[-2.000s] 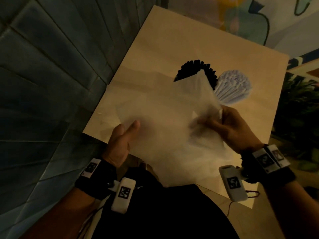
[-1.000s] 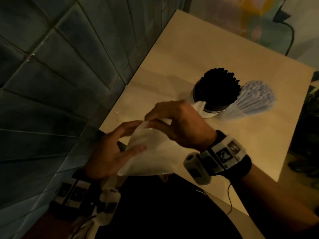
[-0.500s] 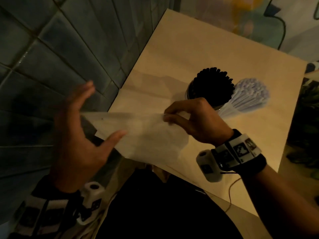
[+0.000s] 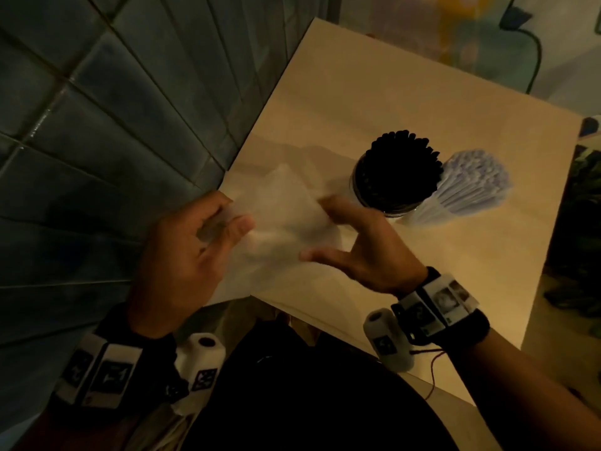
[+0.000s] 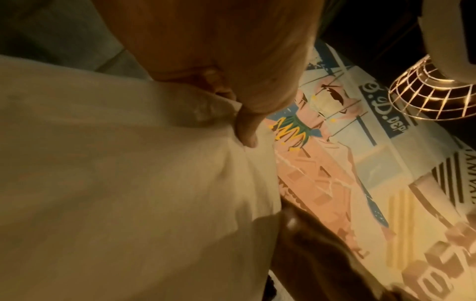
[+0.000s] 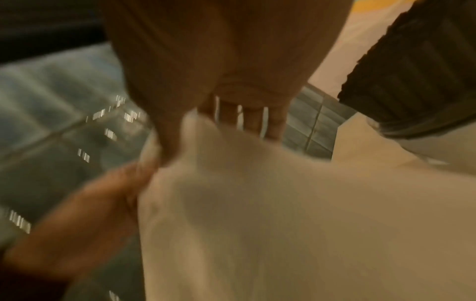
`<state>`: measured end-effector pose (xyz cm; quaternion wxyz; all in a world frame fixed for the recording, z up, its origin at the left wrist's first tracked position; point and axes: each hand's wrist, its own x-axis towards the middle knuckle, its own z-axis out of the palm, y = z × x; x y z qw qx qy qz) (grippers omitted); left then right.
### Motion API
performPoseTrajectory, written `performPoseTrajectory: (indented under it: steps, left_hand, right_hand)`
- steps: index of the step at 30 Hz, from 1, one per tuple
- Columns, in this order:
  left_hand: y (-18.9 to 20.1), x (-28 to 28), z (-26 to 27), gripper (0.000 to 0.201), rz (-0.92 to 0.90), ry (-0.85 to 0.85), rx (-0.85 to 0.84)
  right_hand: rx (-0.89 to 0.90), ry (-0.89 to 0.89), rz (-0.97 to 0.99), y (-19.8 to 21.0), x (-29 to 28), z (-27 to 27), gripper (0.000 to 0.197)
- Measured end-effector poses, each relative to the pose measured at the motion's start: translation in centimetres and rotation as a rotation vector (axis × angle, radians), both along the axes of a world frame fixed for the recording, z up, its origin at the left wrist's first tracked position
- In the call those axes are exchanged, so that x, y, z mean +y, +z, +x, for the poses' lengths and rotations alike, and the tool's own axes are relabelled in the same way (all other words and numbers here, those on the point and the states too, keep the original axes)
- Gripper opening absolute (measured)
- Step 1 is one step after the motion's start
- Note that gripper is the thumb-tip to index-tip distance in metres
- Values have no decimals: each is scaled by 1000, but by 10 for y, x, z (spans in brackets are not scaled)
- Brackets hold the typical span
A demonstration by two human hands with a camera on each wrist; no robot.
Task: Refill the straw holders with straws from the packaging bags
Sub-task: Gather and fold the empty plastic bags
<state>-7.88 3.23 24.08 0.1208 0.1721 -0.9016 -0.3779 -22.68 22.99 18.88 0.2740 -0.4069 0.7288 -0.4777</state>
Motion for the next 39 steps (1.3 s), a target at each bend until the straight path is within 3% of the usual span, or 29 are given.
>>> performPoseTrajectory:
  steps: [2, 5, 7, 9, 11, 13, 14, 17, 19, 22, 25, 27, 29, 30, 32, 34, 36, 39]
  left_hand:
    - [4, 2, -6, 24, 36, -9, 10]
    - [9, 4, -9, 23, -3, -40, 88]
    - [7, -5, -5, 16, -26, 26, 154]
    - [1, -28, 4, 12, -32, 191, 166]
    - [-2, -50, 11, 21, 18, 314, 129]
    - [1, -52, 13, 28, 17, 271, 80]
    - [6, -45, 10, 21, 10, 202, 84]
    - [14, -16, -4, 13, 72, -62, 126]
    - [11, -5, -13, 16, 84, -149, 137]
    - [8, -7, -17, 22, 57, -204, 86]
    - [4, -25, -3, 18, 135, -148, -213]
    - [-1, -44, 18, 16, 301, -72, -378]
    - [-12, -62, 32, 25, 319, 59, -257]
    - [-20, -66, 36, 31, 423, 161, -137]
    - [-45, -62, 42, 55, 830, 239, 18]
    - [-71, -38, 40, 68, 1038, 194, -105]
    - [-84, -15, 38, 58, 978, 197, -243]
    - [-96, -8, 41, 64, 860, 350, -162]
  right_hand:
    - [59, 33, 29, -3, -3, 6, 29]
    - [57, 39, -11, -7, -4, 11, 23]
    - [24, -5, 9, -15, 10, 5, 22]
    - [-2, -103, 109, -29, 37, -7, 21]
    - [-1, -152, 245, -45, 67, -20, 17]
    - [36, -114, 353, -50, 86, -30, 11]
    - [100, -101, 375, -47, 88, -31, 20]
    - [236, -33, 260, -29, 64, -24, 74]
    - [172, 61, 173, -16, 30, -11, 80]
    - [33, 134, 95, -15, -8, 6, 33]
    - [-157, -13, -1, -13, -7, 3, 12]
    - [-283, -104, -31, -9, 3, -5, 11]
    - [-337, -145, -17, -6, 12, -15, 14]
    - [-334, -167, -5, -5, 14, -17, 18]
    - [-387, -258, -5, -8, 12, -17, 23]
    - [-486, -353, -36, -12, 6, -14, 27]
    - [-593, -408, -51, -17, 3, -10, 30]
    - [-648, -372, 35, -29, 8, -6, 23]
